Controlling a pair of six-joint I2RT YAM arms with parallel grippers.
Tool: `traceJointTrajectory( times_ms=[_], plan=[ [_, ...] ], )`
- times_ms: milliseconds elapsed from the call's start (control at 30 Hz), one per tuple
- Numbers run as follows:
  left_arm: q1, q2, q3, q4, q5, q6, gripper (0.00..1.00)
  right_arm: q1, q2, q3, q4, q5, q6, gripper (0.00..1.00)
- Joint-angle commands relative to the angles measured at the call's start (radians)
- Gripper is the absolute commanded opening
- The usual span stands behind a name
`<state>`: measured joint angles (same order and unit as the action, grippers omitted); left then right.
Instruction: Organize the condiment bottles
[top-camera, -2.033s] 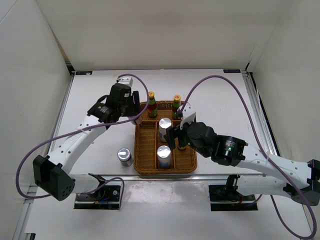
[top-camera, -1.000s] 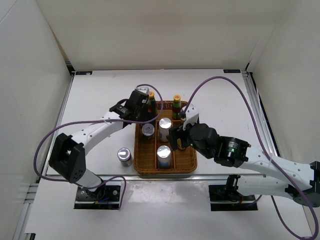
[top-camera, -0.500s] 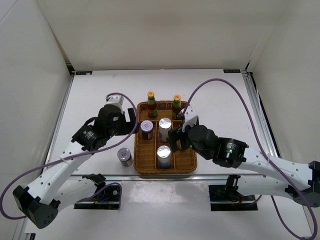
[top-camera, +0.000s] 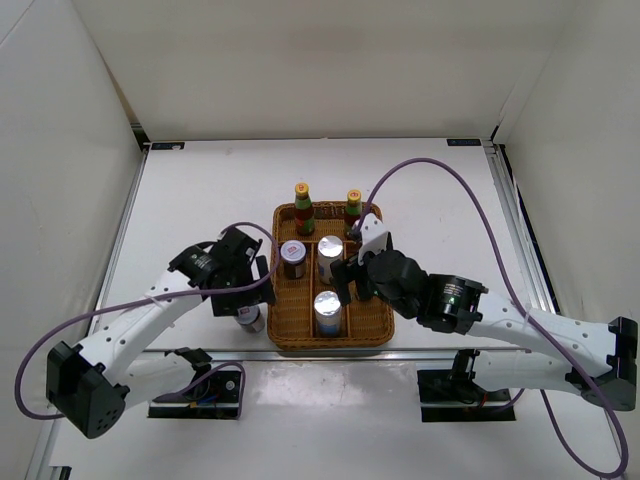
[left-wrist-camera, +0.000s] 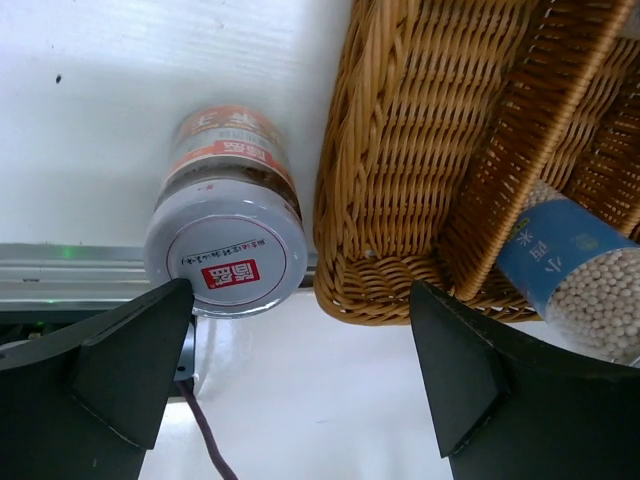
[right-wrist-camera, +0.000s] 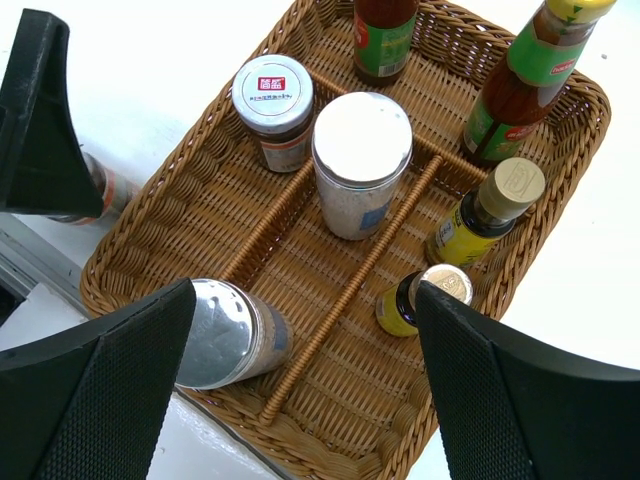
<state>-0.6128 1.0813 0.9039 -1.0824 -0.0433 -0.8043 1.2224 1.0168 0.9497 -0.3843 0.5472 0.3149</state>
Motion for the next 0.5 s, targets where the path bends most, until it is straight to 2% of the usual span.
traceJointTrajectory(
  times_ms=[0, 200, 467],
  plan=[
    [-0.005, -0.017, -0.028, -0.04, 0.019, -0.036, 1.0, 0.002, 0.003, 0.02, 0.05, 0.008, 0.009, 0.93],
    [-0.005, 0.054, -0.046, -0.014, -0.001, -0.026, 1.0, 0.002, 0.025, 0.029, 0.05, 0.008, 0.009, 0.94],
    [-0.005, 0.045, 0.059, -0.014, -0.039, 0.007, 1.0, 0.002, 0.025, 0.029, 0.05, 0.008, 0.0, 0.94]
  ],
)
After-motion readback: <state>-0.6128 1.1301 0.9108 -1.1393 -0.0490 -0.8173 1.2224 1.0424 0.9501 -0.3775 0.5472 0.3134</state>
